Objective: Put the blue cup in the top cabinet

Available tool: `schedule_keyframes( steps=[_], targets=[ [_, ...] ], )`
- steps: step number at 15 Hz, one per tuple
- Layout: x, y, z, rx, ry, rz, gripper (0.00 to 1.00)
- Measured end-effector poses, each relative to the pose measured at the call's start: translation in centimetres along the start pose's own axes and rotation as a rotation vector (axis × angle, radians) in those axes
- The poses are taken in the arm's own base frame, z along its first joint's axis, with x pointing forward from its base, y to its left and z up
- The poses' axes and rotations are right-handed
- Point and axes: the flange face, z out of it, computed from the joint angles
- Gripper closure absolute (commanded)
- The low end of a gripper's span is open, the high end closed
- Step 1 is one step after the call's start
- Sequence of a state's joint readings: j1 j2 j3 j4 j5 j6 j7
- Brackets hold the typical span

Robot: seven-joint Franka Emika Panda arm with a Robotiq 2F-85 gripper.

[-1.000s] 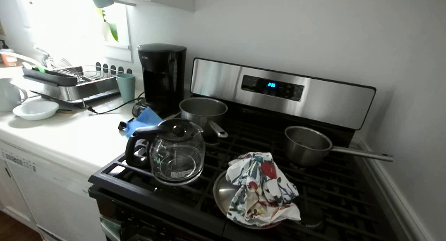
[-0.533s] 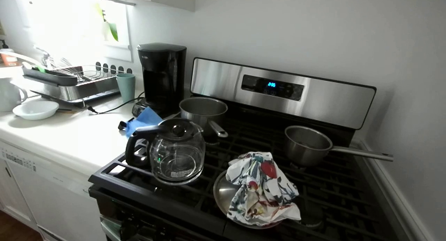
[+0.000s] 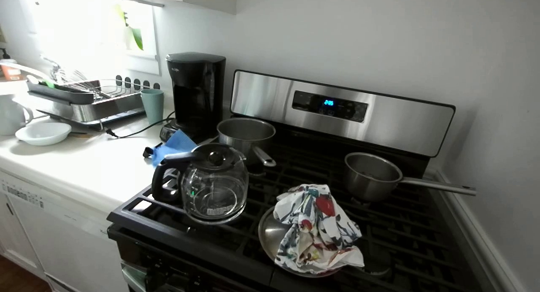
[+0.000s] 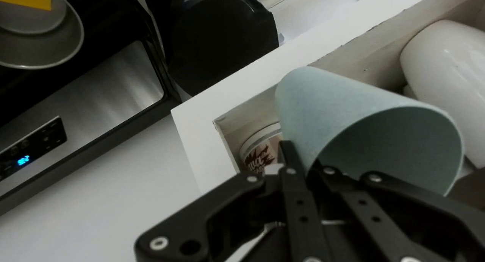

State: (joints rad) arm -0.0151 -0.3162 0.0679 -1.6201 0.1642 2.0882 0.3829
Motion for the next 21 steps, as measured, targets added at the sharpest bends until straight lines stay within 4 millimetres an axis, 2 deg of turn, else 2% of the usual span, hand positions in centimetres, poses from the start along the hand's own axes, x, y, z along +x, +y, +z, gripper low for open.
schedule_keyframes(
  steps=[9,21],
  targets=[
    [1.6,-0.7,2.3,0.035,0.010,0.019,0.98],
    [2.0,-0.8,4.4,0.036,-0.022,0.067,0.97]
  ],
)
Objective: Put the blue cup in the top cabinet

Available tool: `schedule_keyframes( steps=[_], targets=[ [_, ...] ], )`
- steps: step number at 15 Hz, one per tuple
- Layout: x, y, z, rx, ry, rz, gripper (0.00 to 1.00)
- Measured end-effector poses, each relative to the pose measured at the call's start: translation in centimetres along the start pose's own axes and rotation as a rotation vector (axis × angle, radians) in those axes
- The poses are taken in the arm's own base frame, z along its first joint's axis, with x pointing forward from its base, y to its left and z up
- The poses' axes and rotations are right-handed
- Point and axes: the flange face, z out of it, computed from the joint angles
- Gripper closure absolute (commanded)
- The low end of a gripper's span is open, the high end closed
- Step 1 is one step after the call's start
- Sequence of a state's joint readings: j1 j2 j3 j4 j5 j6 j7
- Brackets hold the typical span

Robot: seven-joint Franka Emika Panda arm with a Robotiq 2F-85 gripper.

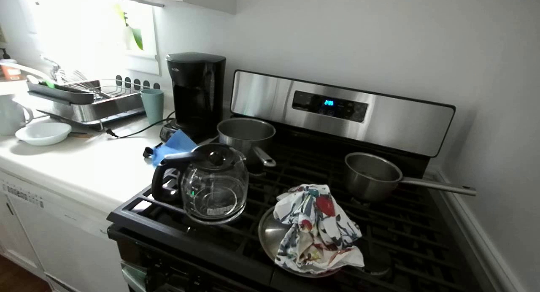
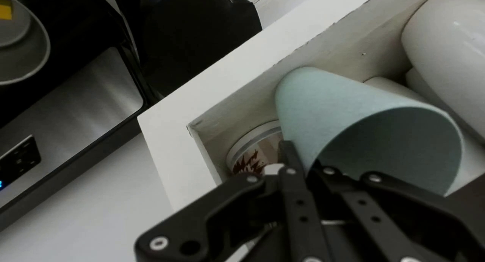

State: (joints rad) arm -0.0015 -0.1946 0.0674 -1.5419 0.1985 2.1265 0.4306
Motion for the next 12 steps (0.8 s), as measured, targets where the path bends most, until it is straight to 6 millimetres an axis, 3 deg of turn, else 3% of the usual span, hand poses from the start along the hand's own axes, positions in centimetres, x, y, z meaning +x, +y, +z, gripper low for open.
schedule_keyframes(
  steps=[1,2,3,6,8,12],
  targets=[
    [0.0,0.0,0.1,0.000,-0.002,0.006,0.96],
    [0.1,-0.1,0.1,0.000,-0.003,0.011,0.71],
    [0.1,-0.1,0.2,0.000,-0.005,0.015,0.70],
    [0.1,-0.1,0.3,-0.002,-0.011,0.022,0.51],
    [0.0,-0.1,0.7,-0.006,-0.026,0.025,0.86],
    [-0.1,0.1,2.0,-0.011,-0.057,0.043,1.00]
  ],
)
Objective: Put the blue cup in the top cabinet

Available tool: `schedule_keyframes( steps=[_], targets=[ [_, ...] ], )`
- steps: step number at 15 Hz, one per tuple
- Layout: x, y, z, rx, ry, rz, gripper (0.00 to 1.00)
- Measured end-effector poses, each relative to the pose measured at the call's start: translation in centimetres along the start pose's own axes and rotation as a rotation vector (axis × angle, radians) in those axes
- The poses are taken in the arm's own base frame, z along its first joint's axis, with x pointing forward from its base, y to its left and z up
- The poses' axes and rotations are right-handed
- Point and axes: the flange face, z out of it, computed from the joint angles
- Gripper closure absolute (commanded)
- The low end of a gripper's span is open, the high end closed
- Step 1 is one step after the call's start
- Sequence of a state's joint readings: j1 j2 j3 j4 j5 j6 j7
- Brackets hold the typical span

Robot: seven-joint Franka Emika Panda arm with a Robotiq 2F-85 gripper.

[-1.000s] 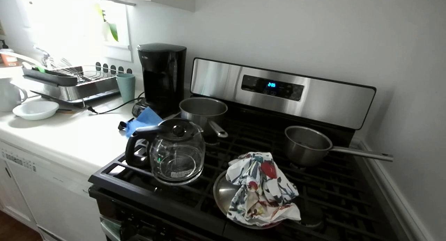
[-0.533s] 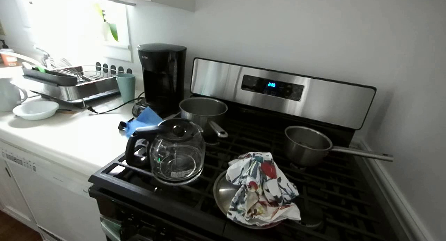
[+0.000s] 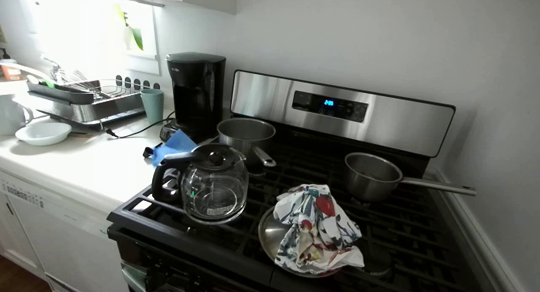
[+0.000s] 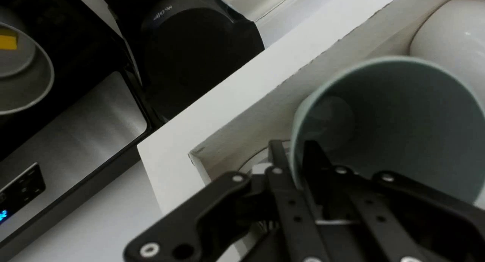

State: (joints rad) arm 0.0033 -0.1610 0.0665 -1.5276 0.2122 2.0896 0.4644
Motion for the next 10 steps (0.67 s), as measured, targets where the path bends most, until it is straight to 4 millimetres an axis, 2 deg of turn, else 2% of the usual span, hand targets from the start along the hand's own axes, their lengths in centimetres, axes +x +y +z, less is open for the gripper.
schedule_keyframes(
  steps=[4,10],
  targets=[
    [0.2,-0.3,0.2,-0.003,-0.016,0.070,0.96],
    [0.5,-0.9,-1.2,-0.052,-0.100,0.236,0.96]
  ],
)
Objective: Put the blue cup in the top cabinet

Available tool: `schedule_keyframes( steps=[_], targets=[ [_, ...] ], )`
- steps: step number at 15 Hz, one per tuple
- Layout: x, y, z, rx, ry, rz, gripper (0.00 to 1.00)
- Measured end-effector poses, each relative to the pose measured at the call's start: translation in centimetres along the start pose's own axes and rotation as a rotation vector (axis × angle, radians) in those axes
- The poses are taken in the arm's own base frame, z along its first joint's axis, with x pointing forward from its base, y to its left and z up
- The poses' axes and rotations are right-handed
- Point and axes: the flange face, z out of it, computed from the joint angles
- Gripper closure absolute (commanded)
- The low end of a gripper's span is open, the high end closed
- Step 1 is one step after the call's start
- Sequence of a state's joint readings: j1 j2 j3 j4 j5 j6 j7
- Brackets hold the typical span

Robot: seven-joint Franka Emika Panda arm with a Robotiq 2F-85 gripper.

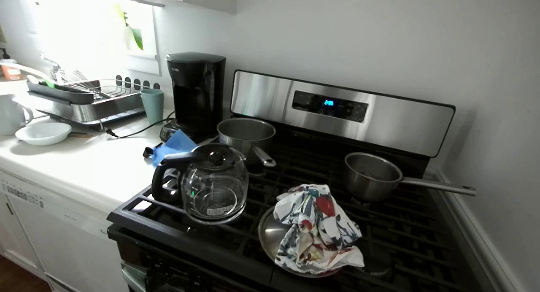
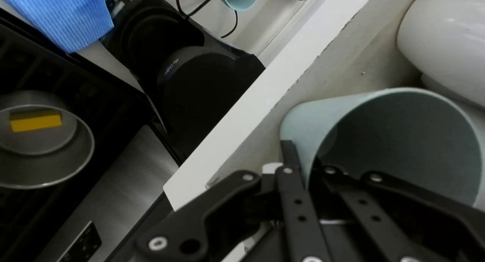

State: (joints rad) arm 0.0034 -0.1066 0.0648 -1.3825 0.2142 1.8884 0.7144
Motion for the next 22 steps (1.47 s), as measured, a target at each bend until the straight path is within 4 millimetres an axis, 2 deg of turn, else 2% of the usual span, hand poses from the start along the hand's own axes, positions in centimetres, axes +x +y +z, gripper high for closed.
schedule_keyframes(
  steps=[5,10,12,13,17,18,19,20,22],
  targets=[
    [0.5,-0.5,-0.6,-0.039,-0.045,0.111,0.96],
    [1.7,-1.1,0.2,-0.047,-0.051,0.235,0.93],
    [2.2,-1.4,0.6,-0.044,-0.049,0.277,0.79],
    [2.5,-1.5,0.8,-0.042,-0.047,0.294,0.64],
    [3.2,-1.9,1.4,-0.037,-0.044,0.346,0.38],
    [3.4,-2.0,1.5,-0.034,-0.042,0.354,0.60],
    [3.5,-2.2,1.4,-0.027,-0.037,0.360,0.76],
    [3.6,-2.3,1.3,-0.019,-0.032,0.366,0.76],
    [3.8,-2.5,1.0,-0.006,-0.026,0.379,0.86]
  ],
)
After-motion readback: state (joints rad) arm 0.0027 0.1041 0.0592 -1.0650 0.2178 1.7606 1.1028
